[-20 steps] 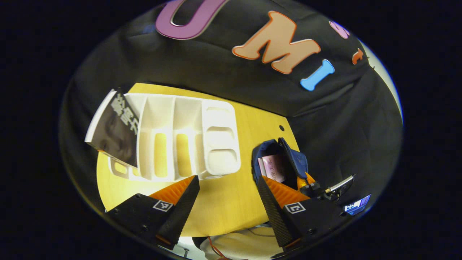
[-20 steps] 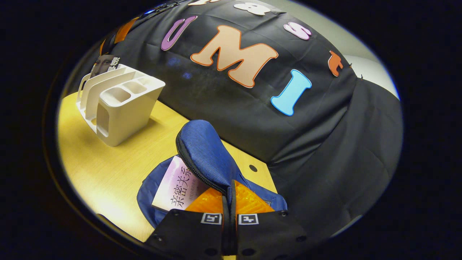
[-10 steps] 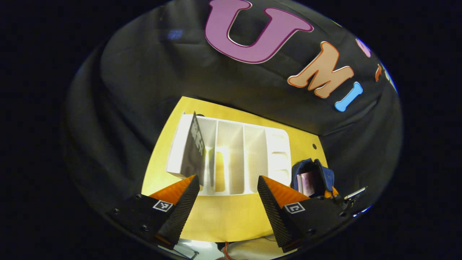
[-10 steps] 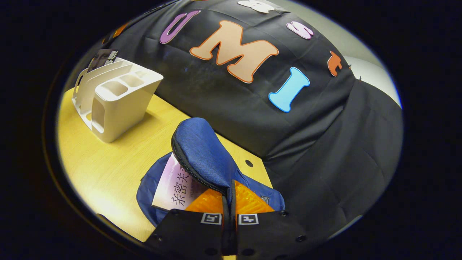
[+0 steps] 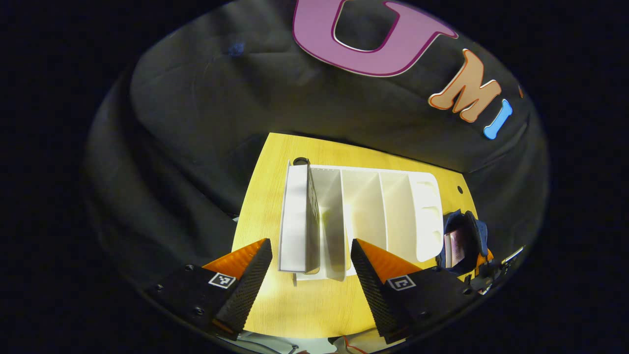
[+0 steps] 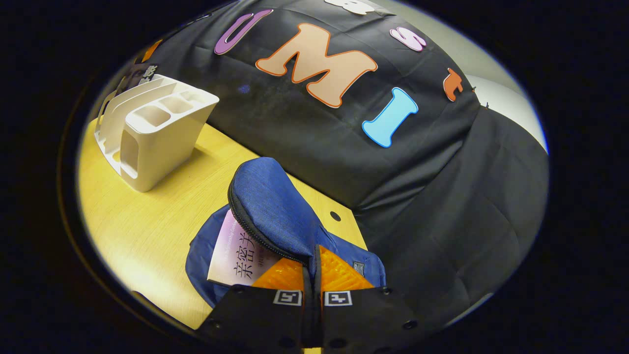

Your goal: Open the schoolbag, grab two books from the bookshelf and put them into the schoolbag.

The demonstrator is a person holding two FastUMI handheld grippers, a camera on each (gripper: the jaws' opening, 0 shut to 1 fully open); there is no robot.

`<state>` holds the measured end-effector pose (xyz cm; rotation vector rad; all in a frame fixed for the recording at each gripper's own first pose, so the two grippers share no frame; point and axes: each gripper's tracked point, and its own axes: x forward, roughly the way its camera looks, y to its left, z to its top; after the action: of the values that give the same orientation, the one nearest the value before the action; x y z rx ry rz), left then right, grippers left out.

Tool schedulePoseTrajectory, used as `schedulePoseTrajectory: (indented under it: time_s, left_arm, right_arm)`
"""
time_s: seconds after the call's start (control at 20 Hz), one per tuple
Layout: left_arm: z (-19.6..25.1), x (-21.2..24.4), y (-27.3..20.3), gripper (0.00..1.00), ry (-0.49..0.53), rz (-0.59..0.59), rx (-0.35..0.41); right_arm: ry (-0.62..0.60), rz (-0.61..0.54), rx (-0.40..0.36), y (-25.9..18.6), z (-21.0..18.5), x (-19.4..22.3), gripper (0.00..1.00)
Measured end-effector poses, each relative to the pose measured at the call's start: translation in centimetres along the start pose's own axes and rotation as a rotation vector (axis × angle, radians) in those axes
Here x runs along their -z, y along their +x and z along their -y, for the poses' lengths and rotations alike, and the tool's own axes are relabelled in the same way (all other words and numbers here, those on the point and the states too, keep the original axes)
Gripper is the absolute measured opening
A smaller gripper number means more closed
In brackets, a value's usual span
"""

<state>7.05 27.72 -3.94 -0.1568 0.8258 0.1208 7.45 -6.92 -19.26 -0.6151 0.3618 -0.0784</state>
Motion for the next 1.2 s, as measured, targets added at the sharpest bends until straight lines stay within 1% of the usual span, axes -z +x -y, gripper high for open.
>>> schedulePoseTrajectory:
  time_s: [0.05,0.15,0.2,0.25,0.3,0.35,0.4,0.45,0.5,0.55,0.6,0.65,0.7,0.75,0.8,0.85,0.9,1.05,1.2]
  left_arm:
    - [-0.3,0.2,0.8,0.95,-0.006,-0.011,-0.001]
    - [-0.4,0.4,2.4,0.95,-0.014,-0.040,0.007]
    - [-0.4,0.4,2.9,0.95,-0.014,-0.046,0.012]
    - [-0.1,0.4,3.3,0.95,-0.011,-0.056,0.015]
    - [0.2,0.4,3.8,0.94,-0.006,-0.068,0.017]
    - [0.5,0.3,4.3,0.89,0.001,-0.077,0.020]
    - [0.8,0.4,4.5,0.92,0.012,-0.085,0.020]
    - [1.0,0.5,4.8,0.92,0.023,-0.094,0.022]
    - [1.5,0.5,5.0,0.84,0.031,-0.105,0.026]
    - [1.8,0.8,5.3,0.80,0.037,-0.115,0.031]
    - [2.3,0.9,5.6,0.71,0.047,-0.124,0.033]
    - [2.5,1.0,5.8,0.64,0.064,-0.135,0.028]
    - [2.6,1.1,6.1,0.62,0.076,-0.145,0.023]
    - [2.7,1.3,6.5,0.65,0.081,-0.151,0.018]
    - [2.8,1.3,7.0,0.51,0.084,-0.161,0.014]
    - [2.7,1.5,7.0,0.43,0.080,-0.172,0.006]
    - [2.5,1.8,7.2,0.46,0.074,-0.189,-0.002]
    - [1.9,2.6,7.8,0.40,0.030,-0.235,-0.027]
    - [1.9,2.9,7.7,0.38,-0.005,-0.241,-0.051]
  right_arm:
    - [0.000,-0.004,0.003,0.0,-0.1,0.1,0.05]
    - [0.002,-0.012,0.010,-0.1,0.0,0.0,0.05]
    - [0.004,-0.015,0.011,-0.1,0.1,0.1,0.03]
    - [0.007,-0.018,0.011,-0.2,0.1,0.1,0.03]
    - [0.007,-0.020,0.011,-0.2,0.0,0.1,0.01]
    - [0.005,-0.021,0.012,-0.2,0.1,0.1,0.01]
    - [0.002,-0.022,0.012,-0.2,0.1,0.0,0.01]
    - [0.001,-0.021,0.013,-0.3,0.0,0.1,0.03]
    - [0.001,-0.022,0.012,-0.4,0.0,0.1,0.03]
    - [0.001,-0.022,0.013,-0.4,0.0,0.1,0.03]
    - [0.000,-0.021,0.013,-0.5,0.0,0.2,0.03]
    - [-0.002,-0.021,0.014,-0.6,0.0,0.1,0.05]
    - [-0.003,-0.020,0.014,-0.6,0.0,0.2,0.03]
    - [-0.006,-0.019,0.016,-0.7,0.0,0.2,0.01]
    - [-0.008,-0.018,0.016,-0.8,0.0,0.2,0.01]
    - [-0.010,-0.017,0.016,-0.8,0.0,0.2,0.02]
    - [-0.011,-0.016,0.016,-0.8,0.0,0.2,0.04]
    - [-0.011,-0.015,0.013,-0.9,0.1,0.2,0.05]
    - [-0.010,-0.012,0.011,-0.9,0.0,0.3,0.01]
